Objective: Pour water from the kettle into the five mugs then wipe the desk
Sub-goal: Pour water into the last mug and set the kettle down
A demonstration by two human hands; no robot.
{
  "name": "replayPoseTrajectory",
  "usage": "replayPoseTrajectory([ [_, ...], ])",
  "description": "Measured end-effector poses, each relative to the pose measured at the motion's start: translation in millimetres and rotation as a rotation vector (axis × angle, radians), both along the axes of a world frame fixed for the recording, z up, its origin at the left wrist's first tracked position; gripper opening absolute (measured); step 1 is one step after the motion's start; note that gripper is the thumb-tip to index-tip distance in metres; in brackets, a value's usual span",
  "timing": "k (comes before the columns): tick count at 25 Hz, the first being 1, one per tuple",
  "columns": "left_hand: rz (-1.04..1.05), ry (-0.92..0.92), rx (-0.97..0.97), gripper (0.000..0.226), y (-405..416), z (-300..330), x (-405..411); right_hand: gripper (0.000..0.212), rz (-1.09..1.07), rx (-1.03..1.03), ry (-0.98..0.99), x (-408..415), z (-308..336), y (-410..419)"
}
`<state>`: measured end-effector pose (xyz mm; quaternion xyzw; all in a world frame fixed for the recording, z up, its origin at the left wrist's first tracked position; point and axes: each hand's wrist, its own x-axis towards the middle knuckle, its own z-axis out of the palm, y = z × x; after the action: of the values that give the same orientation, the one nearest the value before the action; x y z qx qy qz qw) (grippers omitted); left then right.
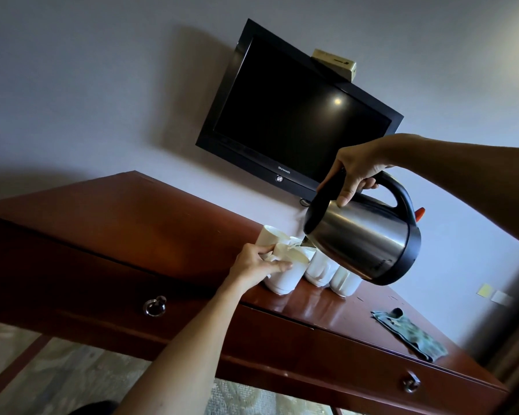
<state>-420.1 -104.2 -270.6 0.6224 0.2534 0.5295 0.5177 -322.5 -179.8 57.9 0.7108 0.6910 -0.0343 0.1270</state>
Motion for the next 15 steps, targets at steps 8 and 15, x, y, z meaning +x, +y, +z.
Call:
replayPoseTrajectory([
  [8,-0.018,-0.011,0.001,0.078,3.4,-1.4,1.9,0.054,-0.005,0.017,-0.025,-5.4,4.5,-1.9],
  [15,-0.009,-0.012,0.002,0.076,3.5,-1.5,1.7,0.056,-0.018,0.014,-0.053,-3.2,6.4,-0.7],
])
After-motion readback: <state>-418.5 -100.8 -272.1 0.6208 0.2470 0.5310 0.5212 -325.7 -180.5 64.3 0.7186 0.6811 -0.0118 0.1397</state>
